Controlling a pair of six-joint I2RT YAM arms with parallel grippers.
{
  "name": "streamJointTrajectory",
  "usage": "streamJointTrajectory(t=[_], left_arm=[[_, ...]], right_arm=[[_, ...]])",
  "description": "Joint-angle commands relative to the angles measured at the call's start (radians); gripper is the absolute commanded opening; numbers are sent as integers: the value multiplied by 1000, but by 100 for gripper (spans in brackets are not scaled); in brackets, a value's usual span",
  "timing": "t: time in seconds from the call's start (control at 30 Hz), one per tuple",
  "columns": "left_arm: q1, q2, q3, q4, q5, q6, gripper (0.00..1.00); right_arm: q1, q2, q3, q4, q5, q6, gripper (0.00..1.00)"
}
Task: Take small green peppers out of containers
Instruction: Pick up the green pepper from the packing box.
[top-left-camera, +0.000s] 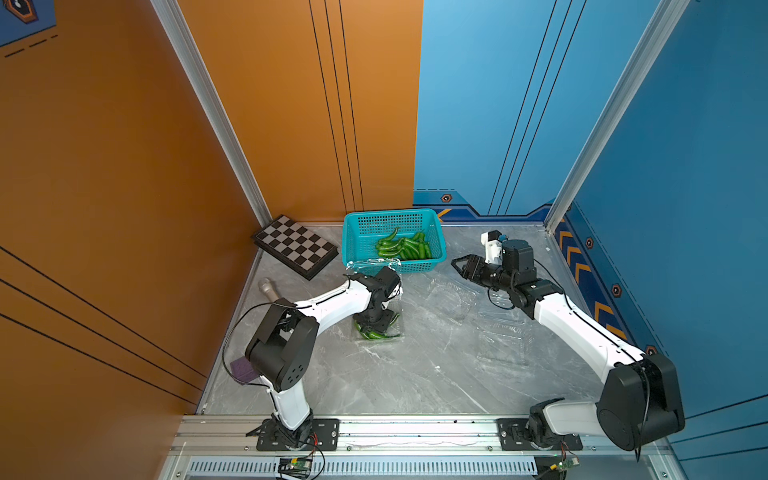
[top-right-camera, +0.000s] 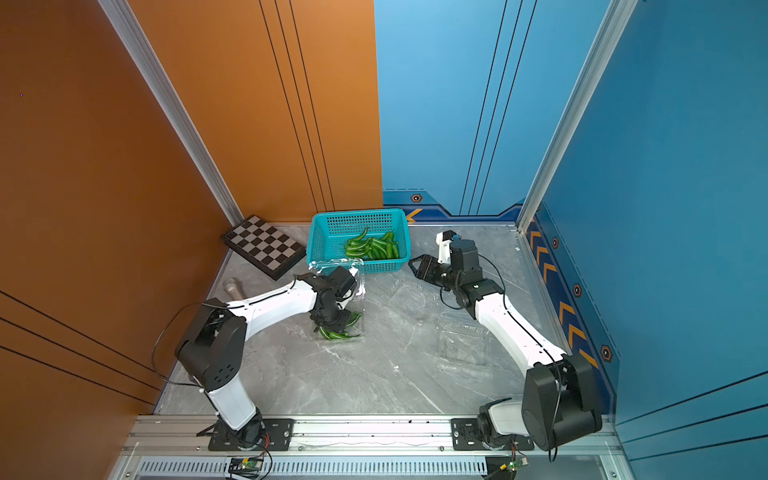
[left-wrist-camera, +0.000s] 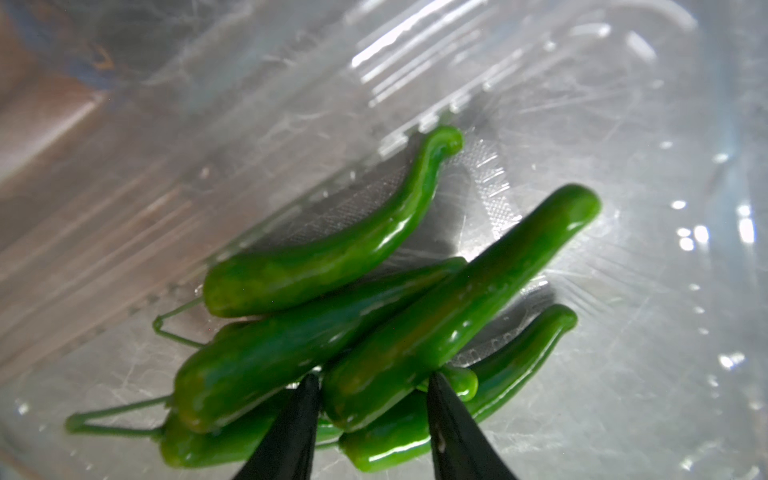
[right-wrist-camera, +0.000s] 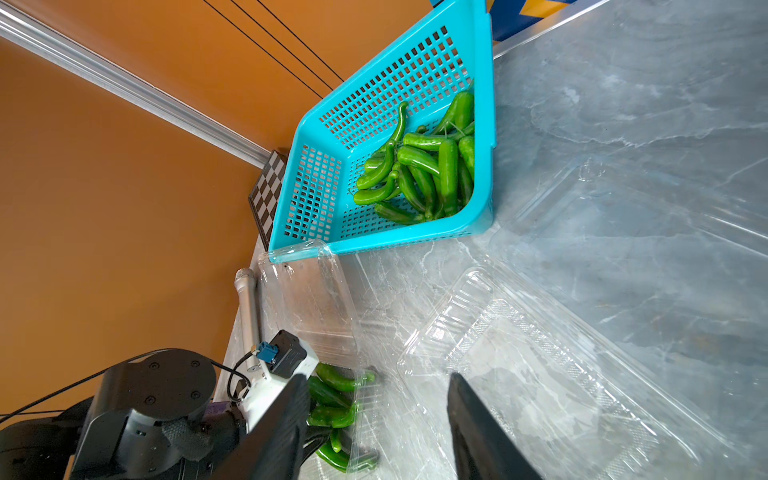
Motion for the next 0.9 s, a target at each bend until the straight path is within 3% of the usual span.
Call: streamJointTrajectory(t=[0.0, 0.13, 0.23, 0.43, 0.77, 0.87], left_arm=[[-10, 18, 20, -35, -40, 16, 44], [-18, 40, 43, -51, -79, 9, 41], [-31, 51, 62, -52, -111, 2, 48], [-39, 76, 93, -52, -142, 17, 50], [-36, 128, 124, -50, -205, 22, 49], [-36, 146, 133, -53, -220, 24, 44]], right_arm=[[-8, -24, -21, -21, -16, -14, 55], [-8, -23, -24, -13, -30, -12, 55], [-10, -26, -25, -12, -36, -12, 55], [-10, -33, -29, -7, -47, -12, 55], [-8, -45, -40, 13, -63, -5, 55], [-8, -46, -42, 10, -62, -9, 55]])
